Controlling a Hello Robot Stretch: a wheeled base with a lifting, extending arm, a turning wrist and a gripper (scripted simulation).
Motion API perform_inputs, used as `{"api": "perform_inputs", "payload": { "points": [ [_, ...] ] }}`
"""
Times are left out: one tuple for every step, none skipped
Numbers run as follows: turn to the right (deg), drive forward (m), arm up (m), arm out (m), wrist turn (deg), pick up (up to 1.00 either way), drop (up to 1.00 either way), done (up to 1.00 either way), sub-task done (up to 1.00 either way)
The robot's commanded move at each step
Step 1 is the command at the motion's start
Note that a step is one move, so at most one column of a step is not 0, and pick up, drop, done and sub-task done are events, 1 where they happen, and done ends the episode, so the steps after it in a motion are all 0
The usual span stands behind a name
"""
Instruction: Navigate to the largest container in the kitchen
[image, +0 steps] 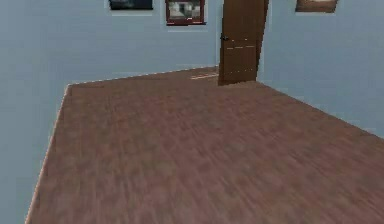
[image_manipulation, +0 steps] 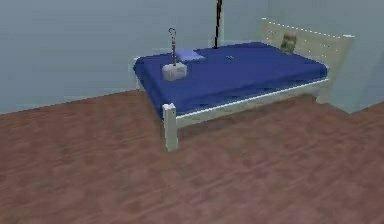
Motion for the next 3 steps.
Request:
{"api": "perform_inputs", "payload": {
  "points": [
    [0.0,1.00,0.00,0.00,0.0,0.00,0.00,0.00,0.00],
    [0.0,1.00,0.00,0.00,0.0,0.00,0.00,0.00,0.00],
    [0.0,1.00,0.00,0.00,0.0,0.00,0.00,0.00,0.00]
  ]
}}
